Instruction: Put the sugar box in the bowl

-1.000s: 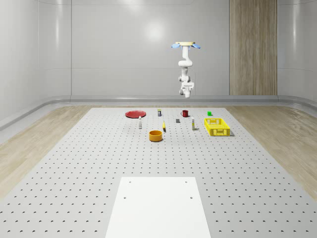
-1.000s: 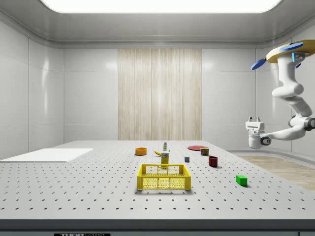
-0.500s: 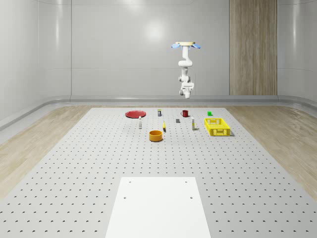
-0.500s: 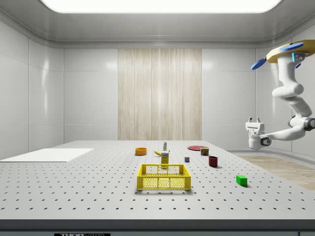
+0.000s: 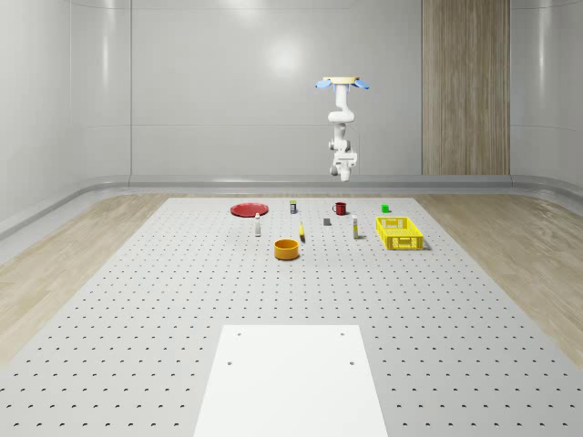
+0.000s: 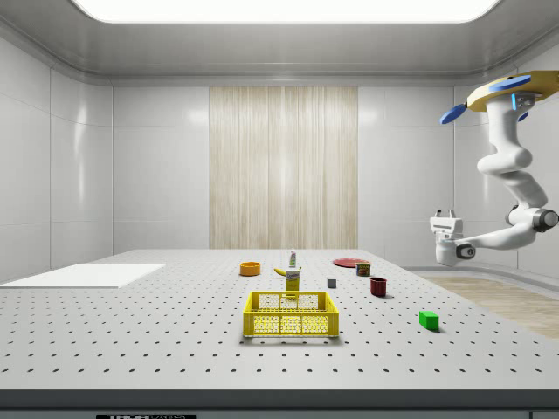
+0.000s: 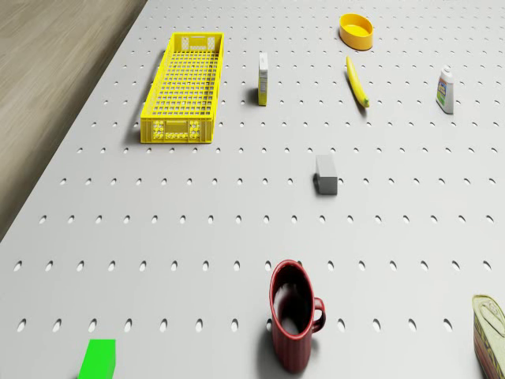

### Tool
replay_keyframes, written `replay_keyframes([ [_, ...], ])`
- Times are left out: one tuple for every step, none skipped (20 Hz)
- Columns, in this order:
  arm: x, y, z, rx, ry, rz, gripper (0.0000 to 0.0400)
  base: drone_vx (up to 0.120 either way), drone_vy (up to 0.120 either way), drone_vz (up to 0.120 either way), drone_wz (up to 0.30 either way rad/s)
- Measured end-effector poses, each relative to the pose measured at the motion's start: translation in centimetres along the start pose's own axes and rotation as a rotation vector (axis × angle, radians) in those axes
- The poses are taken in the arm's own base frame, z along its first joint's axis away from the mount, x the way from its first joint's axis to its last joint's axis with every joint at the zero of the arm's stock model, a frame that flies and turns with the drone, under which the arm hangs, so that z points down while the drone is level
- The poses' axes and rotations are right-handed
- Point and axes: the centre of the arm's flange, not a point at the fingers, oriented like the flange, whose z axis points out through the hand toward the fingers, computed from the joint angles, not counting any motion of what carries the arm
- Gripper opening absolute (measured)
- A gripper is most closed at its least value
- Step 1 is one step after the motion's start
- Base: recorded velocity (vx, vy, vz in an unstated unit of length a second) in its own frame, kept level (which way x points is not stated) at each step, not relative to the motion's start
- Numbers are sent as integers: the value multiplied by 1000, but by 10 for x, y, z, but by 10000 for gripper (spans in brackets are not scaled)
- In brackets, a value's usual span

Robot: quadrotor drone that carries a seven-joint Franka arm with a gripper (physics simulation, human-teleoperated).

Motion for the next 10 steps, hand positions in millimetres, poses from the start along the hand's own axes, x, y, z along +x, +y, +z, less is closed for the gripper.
replay_keyframes([
  [0, 0, 0, 0, 1, 0, 400, 120, 0, 0, 0],
  [0, 0, 0, 0, 2, 0, 400, 120, 0, 0, 0],
  [0, 0, 0, 1, 3, 0, 400, 120, 0, 0, 0],
  [0, 0, 0, 1, 4, 0, 400, 120, 0, 0, 0],
  [0, 0, 0, 1, 5, 0, 400, 120, 0, 0, 0],
  [-1, 0, 0, 0, 6, 0, 400, 120, 0, 0, 0],
  [-1, 0, 0, 0, 7, 0, 400, 120, 0, 0, 0],
  [-1, 0, 0, 0, 9, 0, 400, 120, 0, 0, 0],
  [-1, 0, 0, -1, 11, 0, 400, 120, 0, 0, 0],
  [-1, 0, 0, -2, 12, 0, 400, 120, 0, 0, 0],
])
